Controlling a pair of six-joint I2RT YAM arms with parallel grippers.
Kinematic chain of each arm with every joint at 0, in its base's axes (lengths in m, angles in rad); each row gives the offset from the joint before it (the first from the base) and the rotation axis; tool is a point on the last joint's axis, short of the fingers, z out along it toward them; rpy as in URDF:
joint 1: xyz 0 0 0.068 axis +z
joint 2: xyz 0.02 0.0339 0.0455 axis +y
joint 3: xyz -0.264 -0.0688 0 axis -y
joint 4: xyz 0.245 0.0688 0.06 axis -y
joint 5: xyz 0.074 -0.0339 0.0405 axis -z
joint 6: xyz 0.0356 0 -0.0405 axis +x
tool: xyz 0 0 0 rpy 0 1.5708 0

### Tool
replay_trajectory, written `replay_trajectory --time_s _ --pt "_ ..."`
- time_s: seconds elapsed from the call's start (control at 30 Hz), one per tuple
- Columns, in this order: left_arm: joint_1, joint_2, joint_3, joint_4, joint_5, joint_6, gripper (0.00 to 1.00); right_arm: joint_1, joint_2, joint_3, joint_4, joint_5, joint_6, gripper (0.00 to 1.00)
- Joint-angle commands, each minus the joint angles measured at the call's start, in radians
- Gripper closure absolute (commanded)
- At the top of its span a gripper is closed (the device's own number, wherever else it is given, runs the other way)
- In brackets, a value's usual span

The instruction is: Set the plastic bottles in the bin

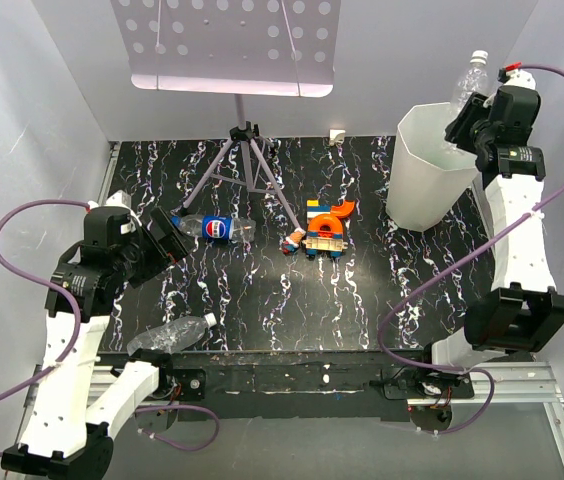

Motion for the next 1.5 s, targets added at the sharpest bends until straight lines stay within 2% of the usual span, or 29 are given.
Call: replay_trajectory --time_s 0.0,0.03,0.1,0.33,0.47,0.6,0.7,0.8,0.9,0.97,1.07,1.23,1.47 --pt "-0.001 -0.004 0.008 0.006 0.035 0.000 0.01 -0.020 0.034 0.059 0.030 0.009 -0.009 0.38" --pt "-0.001 -0.006 0.006 0.006 0.034 -0.001 0.01 -0.022 0.045 0.075 0.002 0.014 -0.009 0.25" --pt "-0.001 -0.006 0.000 0.008 0.029 -0.003 0.01 -0.020 0.058 0.097 -0.033 0.018 -0.007 0.20" --pt "-0.001 0.010 0.002 -0.009 0.011 0.002 0.01 -0.020 -0.017 0.080 -0.019 0.016 -0.010 0.15" --pt "-0.001 0.025 -0.010 -0.008 0.009 0.005 0.01 -0.017 -0.079 0.088 -0.038 -0.052 0.010 0.13" --pt "-0.001 0.072 -0.052 -0.056 -0.067 0.002 0.01 0.038 -0.203 -0.016 -0.018 -0.147 0.024 0.12" --pt "-0.001 0.106 -0.118 -0.093 -0.148 -0.032 0.00 0.157 -0.316 -0.148 0.011 -0.169 0.011 0.12" --pt "-0.001 0.123 -0.142 -0.150 -0.204 -0.096 0.01 0.360 -0.412 -0.275 0.039 -0.091 0.014 0.11" --pt "-0.001 0.079 -0.167 -0.227 -0.319 -0.268 0.01 0.513 -0.493 -0.435 0.074 -0.017 0.108 0.11" --pt "-0.001 0.054 -0.187 -0.273 -0.342 -0.368 0.01 0.607 -0.533 -0.529 0.099 0.020 0.167 0.11" --pt "-0.001 0.068 -0.222 -0.331 -0.325 -0.432 0.01 0.746 -0.550 -0.609 0.097 0.078 0.230 0.10" --pt "-0.001 0.137 -0.241 -0.370 -0.328 -0.414 0.00 0.967 -0.466 -0.613 0.070 0.147 0.254 0.10" --pt "-0.001 0.097 -0.141 -0.377 -0.350 -0.377 0.01 1.227 -0.204 -0.477 0.079 0.181 0.166 0.10"
